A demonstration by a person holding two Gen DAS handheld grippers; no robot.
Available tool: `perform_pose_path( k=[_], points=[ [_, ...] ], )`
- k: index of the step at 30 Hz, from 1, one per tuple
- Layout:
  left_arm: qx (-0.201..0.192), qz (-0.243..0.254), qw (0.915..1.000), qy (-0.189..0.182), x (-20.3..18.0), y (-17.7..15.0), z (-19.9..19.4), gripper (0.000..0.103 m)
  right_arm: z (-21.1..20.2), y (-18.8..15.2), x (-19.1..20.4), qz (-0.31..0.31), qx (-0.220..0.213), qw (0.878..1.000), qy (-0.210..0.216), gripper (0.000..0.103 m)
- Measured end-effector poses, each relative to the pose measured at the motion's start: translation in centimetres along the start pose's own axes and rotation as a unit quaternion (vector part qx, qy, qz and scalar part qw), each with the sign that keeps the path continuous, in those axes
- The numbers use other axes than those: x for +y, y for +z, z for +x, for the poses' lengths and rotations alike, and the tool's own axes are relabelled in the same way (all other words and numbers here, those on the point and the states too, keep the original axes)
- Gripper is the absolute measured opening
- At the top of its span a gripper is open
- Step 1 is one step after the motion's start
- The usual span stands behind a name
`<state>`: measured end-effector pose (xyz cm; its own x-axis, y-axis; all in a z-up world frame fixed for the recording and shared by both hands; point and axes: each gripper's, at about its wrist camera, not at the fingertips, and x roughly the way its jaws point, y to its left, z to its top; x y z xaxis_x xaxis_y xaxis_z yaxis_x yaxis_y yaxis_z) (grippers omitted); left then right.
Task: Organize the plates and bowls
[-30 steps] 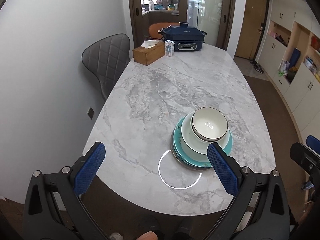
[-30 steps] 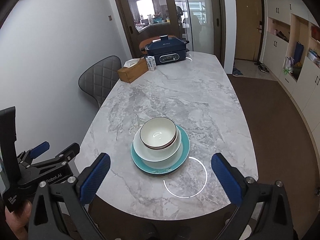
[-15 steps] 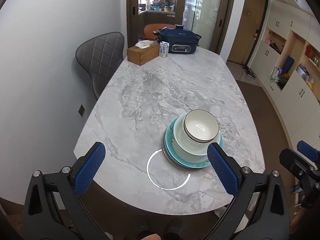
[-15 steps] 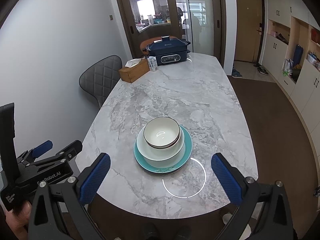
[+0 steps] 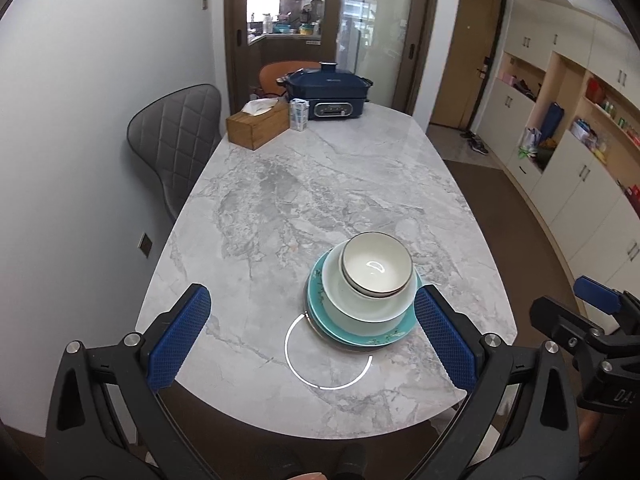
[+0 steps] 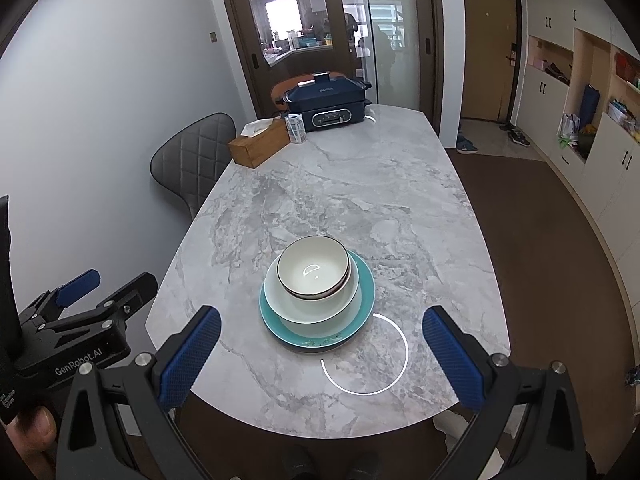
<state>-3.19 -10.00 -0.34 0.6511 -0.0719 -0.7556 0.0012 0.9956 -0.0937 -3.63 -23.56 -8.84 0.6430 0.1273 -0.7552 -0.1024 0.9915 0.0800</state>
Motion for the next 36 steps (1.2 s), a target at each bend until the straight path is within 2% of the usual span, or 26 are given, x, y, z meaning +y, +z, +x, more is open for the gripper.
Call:
perform_pose_path(
  k=[3, 8, 11, 15, 19, 27, 36],
  points=[
    [-0.005, 0.01, 0.9999, 0.001, -0.6, 0.1, -0.3, 0.103, -0.1, 0.1, 0.2, -0.006, -0.006, 1.0, 0.003, 0.103],
    [0.002, -0.011, 0.9997, -0.022, -0.1, 0.1, -0.2, 0.103, -0.4, 0.3, 0.3, -0.011, -0.012, 1.0, 0.002, 0.103],
    [0.004, -0.011, 0.9997, -0.021, -0.1, 0.0, -0.4, 0.103, -0.4, 0.3, 0.4, -0.015, -0.011, 1.0, 0.002, 0.103],
    [-0.004, 0.004, 0.9994, 0.034, -0.4, -0.2, -0.6, 0.103, -0.1, 0.2, 0.8, -0.019, -0.009, 1.0, 0.001, 0.103],
    [-0.003, 0.004, 0.9985, 0.054, -0.2, -0.3, -0.7, 0.103, 0.0, 0.0, 0.8, -0.015, -0.004, 1.0, -0.005, 0.103],
    [0.002, -0.005, 0.9997, 0.022, -0.2, -0.6, -0.8, 0.103, -0.7, 0.0, 1.5, -0.023, -0.016, 1.0, -0.009, 0.103],
    [0.007, -0.008, 0.9998, 0.018, -0.2, -0.5, -0.6, 0.103, -0.8, 0.0, 1.2, -0.018, -0.013, 1.0, -0.017, 0.103]
  ],
)
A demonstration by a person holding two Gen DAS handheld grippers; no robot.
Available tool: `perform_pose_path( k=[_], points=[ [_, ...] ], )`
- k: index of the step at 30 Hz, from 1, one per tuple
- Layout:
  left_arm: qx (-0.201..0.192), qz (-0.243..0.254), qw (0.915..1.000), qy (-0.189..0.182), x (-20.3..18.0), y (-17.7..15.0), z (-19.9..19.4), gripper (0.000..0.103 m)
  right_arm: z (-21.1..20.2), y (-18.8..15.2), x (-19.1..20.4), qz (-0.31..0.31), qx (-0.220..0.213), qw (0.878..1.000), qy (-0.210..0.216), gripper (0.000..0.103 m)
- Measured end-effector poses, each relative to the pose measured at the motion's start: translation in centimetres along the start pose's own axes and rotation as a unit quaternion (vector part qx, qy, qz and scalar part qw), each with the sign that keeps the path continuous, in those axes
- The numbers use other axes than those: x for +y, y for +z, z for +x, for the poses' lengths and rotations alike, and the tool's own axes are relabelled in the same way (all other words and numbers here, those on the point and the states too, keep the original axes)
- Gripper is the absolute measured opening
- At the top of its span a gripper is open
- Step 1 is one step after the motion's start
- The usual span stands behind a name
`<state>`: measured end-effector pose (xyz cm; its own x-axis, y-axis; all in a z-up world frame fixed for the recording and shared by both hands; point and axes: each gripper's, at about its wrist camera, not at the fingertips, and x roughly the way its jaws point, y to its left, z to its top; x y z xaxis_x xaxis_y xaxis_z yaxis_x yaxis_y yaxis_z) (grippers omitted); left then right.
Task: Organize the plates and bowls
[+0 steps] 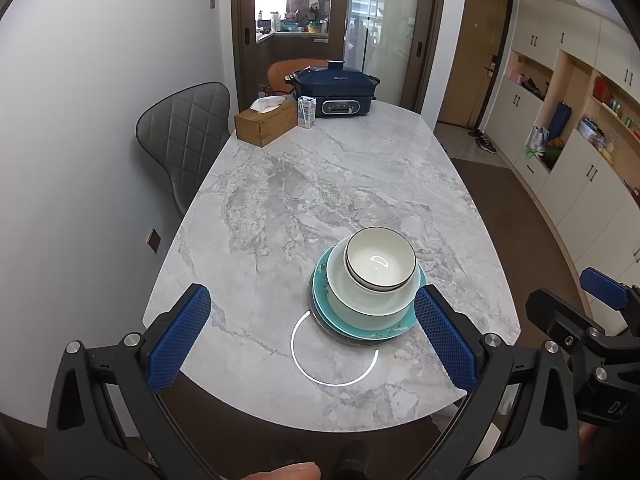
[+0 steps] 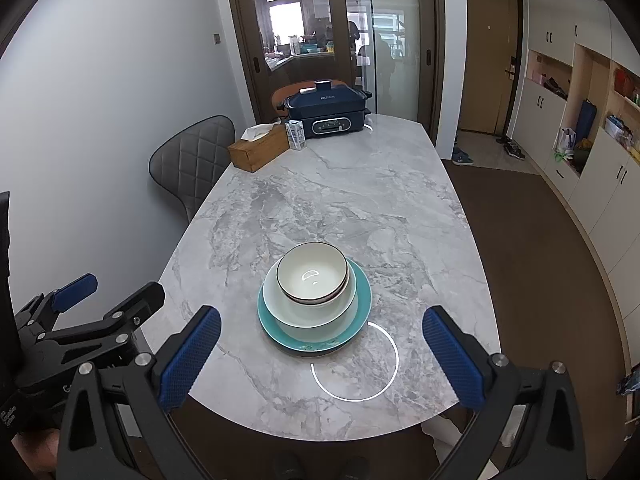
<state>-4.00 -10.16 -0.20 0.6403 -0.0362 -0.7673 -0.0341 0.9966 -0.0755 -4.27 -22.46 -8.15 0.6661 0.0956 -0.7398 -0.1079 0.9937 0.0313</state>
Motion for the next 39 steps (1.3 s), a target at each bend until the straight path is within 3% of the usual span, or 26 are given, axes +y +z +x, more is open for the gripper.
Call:
perform_pose_path(
  k=[39],
  points=[
    [0.003, 0.002, 1.0, -0.003, 0.15, -0.02, 0.38, 0.103, 0.23, -0.31, 0.11, 0.001, 0.005, 1.0, 0.003, 0.103]
  ],
)
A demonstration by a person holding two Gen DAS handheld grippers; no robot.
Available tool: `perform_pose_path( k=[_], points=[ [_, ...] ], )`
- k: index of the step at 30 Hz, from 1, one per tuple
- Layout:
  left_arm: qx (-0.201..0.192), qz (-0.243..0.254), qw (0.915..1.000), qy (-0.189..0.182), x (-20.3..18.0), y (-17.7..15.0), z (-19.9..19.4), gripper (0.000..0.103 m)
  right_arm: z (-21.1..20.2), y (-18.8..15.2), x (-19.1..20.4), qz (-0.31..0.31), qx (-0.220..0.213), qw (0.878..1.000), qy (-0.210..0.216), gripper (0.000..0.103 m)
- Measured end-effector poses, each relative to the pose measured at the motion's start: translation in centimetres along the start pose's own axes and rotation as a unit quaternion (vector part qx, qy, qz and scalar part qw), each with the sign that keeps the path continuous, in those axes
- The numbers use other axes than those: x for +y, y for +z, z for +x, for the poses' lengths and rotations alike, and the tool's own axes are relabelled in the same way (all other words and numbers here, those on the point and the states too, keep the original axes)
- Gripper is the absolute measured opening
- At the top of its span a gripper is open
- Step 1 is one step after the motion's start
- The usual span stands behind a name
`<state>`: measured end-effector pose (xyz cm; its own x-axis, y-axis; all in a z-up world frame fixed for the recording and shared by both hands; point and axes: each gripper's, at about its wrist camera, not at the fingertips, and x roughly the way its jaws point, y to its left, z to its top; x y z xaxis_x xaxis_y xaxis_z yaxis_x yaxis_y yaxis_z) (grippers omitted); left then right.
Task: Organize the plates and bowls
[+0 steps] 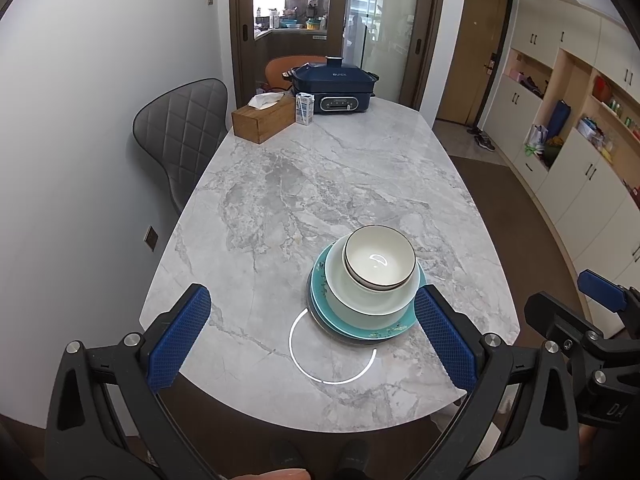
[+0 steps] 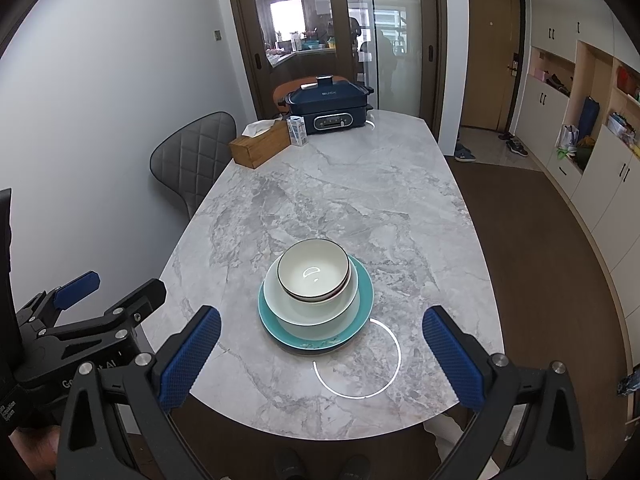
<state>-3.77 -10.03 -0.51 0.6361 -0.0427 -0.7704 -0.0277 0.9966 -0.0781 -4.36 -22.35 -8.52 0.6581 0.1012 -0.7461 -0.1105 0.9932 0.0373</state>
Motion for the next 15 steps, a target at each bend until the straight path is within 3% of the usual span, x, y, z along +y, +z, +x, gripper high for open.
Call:
perform_pose_path(
  k=[15],
  points=[
    [0.001, 0.002, 1.0, 0.002, -0.14, 0.01, 0.31, 0.103, -0.02, 0.1, -0.03, 0.001, 0.001, 1.0, 0.0, 0.103]
  ],
)
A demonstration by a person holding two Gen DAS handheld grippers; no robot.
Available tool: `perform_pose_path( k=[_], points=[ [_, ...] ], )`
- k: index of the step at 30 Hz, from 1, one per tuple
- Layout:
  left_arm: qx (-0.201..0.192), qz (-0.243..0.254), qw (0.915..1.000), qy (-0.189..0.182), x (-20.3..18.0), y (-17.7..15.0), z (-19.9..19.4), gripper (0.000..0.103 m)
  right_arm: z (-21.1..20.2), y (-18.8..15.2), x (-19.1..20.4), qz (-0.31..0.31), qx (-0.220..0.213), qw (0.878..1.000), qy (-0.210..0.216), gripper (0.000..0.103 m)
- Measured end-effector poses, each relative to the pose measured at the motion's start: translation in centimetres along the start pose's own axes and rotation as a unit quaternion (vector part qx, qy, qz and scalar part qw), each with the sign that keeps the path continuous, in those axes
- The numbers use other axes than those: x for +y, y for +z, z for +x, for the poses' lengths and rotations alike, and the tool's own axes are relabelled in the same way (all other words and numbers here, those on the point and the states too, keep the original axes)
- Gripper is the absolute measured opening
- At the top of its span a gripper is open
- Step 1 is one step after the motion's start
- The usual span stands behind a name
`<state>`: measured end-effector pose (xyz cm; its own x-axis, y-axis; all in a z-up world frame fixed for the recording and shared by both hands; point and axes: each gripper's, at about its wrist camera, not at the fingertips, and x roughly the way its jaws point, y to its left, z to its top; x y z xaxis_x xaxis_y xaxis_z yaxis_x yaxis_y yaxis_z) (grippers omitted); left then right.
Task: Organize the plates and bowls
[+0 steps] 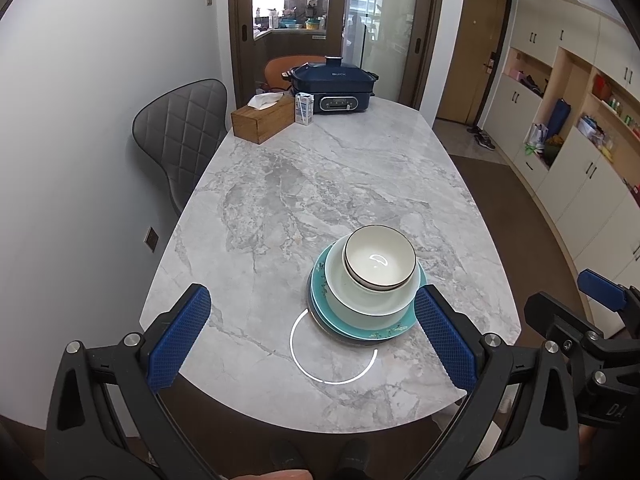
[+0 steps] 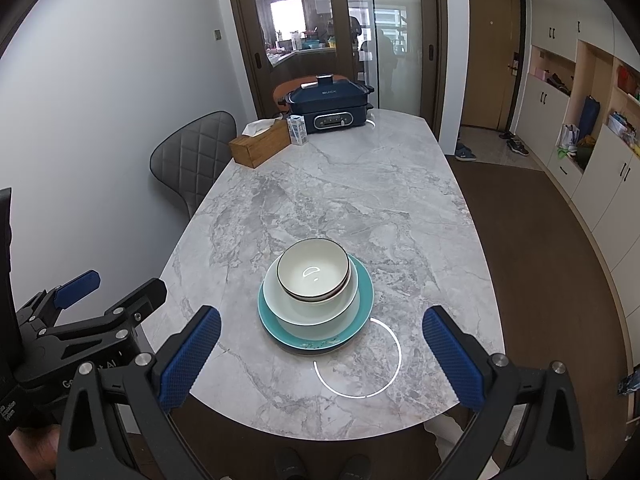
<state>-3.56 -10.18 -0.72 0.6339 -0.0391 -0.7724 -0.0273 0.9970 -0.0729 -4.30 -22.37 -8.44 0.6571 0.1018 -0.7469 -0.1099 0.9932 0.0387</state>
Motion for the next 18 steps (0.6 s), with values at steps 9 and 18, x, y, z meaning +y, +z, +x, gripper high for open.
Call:
perform_pose_path(
  k=[9, 18],
  points=[
    [-0.005, -0.002, 1.0, 0.007, 0.31, -0.1, 0.33, 0.103, 0.5, -0.65, -0.01, 0.002, 0.004, 1.0, 0.003, 0.103],
    [-0.009, 0.002, 0.9999, 0.01, 0.58, -0.13, 0.32, 0.103, 0.68, -0.65, -0.08, 0.001, 0.005, 1.0, 0.004, 0.103]
  ],
)
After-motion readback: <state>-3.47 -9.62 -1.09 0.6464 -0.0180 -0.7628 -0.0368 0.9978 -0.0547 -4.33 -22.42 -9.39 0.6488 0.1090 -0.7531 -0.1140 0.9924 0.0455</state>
